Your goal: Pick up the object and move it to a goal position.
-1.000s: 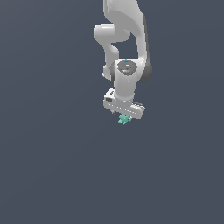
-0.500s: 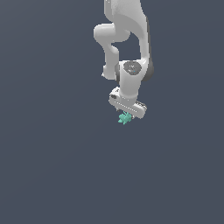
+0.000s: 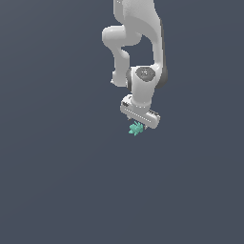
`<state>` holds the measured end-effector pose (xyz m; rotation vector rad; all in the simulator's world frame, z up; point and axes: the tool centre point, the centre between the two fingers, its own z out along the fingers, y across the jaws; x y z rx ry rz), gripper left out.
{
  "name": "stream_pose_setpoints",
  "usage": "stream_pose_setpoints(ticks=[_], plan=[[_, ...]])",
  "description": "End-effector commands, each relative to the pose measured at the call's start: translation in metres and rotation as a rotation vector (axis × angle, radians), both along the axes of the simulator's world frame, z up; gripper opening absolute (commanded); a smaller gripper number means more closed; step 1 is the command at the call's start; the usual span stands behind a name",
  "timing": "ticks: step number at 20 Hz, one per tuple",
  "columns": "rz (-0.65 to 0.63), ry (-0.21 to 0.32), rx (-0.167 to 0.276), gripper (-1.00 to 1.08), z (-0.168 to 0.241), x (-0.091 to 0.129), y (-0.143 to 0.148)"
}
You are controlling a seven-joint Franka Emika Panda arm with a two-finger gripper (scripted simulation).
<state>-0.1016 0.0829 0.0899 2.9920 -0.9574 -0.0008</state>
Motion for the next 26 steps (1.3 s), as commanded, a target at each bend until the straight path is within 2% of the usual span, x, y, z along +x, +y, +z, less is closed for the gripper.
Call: stream_pose_setpoints(ticks=[1,18,19,26], plan=[[0.000,0.000,0.000,1.00,-0.001,0.000,0.000],[-0.004,-0.001,0.000,1.00,-0.050,-0.001,0.000],[-0.004,-0.001,0.000,-1.00,-0.050,-0.001,0.000],[-0.004,-0.001,0.000,-1.00,-0.050,-0.001,0.000]])
